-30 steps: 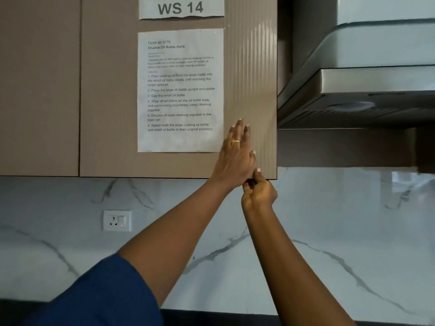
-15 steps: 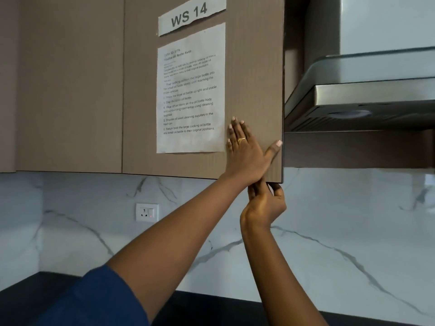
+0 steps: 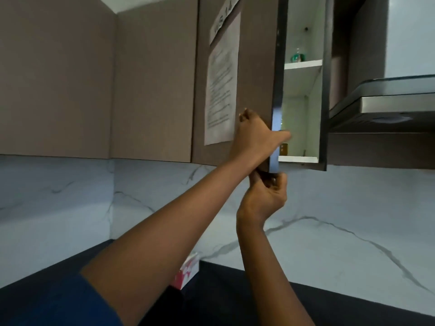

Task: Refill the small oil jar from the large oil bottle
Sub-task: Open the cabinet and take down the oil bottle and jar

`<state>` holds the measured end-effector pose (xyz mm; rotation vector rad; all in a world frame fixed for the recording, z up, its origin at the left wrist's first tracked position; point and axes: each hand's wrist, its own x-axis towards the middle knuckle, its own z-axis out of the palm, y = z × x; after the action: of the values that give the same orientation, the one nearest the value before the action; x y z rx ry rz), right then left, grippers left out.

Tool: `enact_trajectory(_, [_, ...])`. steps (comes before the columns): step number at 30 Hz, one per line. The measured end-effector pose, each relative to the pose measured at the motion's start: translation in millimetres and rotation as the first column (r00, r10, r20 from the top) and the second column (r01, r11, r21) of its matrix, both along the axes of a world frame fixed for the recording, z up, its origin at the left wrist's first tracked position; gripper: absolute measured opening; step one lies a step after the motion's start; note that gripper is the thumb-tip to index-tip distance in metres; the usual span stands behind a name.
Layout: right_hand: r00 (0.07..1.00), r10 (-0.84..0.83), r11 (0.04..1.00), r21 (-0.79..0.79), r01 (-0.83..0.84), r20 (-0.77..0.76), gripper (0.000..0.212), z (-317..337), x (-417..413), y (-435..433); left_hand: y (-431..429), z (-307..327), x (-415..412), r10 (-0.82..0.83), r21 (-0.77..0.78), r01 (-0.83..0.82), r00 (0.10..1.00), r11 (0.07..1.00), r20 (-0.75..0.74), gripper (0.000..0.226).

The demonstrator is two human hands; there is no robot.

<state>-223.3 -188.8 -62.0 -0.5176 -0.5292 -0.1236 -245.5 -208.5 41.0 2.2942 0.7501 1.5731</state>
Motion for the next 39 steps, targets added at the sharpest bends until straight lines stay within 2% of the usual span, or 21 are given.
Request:
enact_trajectory(2, [0.996, -0.053, 0.997, -0.058, 0.058, 0.077, 0.034, -2, -29, 7, 2, 0, -37, -0.003, 0.022, 0.002, 0.998, 1.0, 0.067, 0.056])
enact_trajectory(6, [0.924, -0.199, 0.959, -0.126, 0.252, 0.327, 0.025, -3, -86, 22, 10, -2, -109, -0.082, 0.034, 0.079, 0.991, 0.996, 0.108, 0.019])
enact_trajectory(8, [0.865, -0.213, 0.943, -0.137, 0.304, 0.455, 0.041, 0, -110, 33, 18, -4, -141, -0.07, 0.04, 0.066, 0.988, 0.997, 0.136, 0.013])
enact_trajectory(11, [0.673, -0.258, 0.895, -0.092, 0.437, 0.693, 0.065, 4, -133, 58, 37, -7, -176, -0.01, 0.04, 0.002, 0.982, 0.999, 0.186, 0.01])
enact_trajectory(14, [0.521, -0.254, 0.889, -0.016, 0.458, 0.815, 0.075, 8, -152, 84, 62, -12, -201, 0.09, 0.068, -0.113, 0.955, 0.991, 0.284, 0.018])
enact_trajectory(19, [0.318, -0.323, 0.863, 0.139, 0.486, 0.891, 0.084, 9, -185, 136, 105, -19, -246, 0.13, 0.04, -0.16, 0.904, 0.986, 0.408, 0.03])
enact_trajectory(24, [0.173, -0.371, 0.762, 0.193, 0.618, 0.912, 0.08, 8, -225, 183, 155, -24, -294, 0.189, -0.055, -0.184, 0.876, 0.981, 0.443, 0.039])
enact_trajectory(27, [0.156, -0.359, 0.72, 0.167, 0.674, 0.92, 0.08, 7, -241, 202, 174, -24, -309, 0.194, -0.093, -0.17, 0.863, 0.981, 0.467, 0.032])
enact_trajectory(30, [0.187, -0.36, 0.732, 0.153, 0.664, 0.914, 0.077, 4, -248, 212, 186, -26, -313, 0.203, -0.079, -0.188, 0.86, 0.979, 0.467, 0.033])
enact_trajectory(33, [0.195, -0.357, 0.753, 0.158, 0.638, 0.914, 0.072, 4, -245, 211, 191, -29, -307, 0.274, -0.051, -0.282, 0.848, 0.958, 0.455, 0.039])
enact_trajectory(36, [0.146, -0.353, 0.781, 0.205, 0.59, 0.924, 0.062, 7, -233, 208, 188, -33, -293, 0.451, -0.03, -0.493, 0.767, 0.869, 0.456, 0.047])
enact_trajectory(39, [0.09, -0.344, 0.808, 0.246, 0.536, 0.935, 0.048, 8, -210, 205, 177, -37, -272, 0.674, -0.012, -0.743, 0.6, 0.669, 0.43, 0.05])
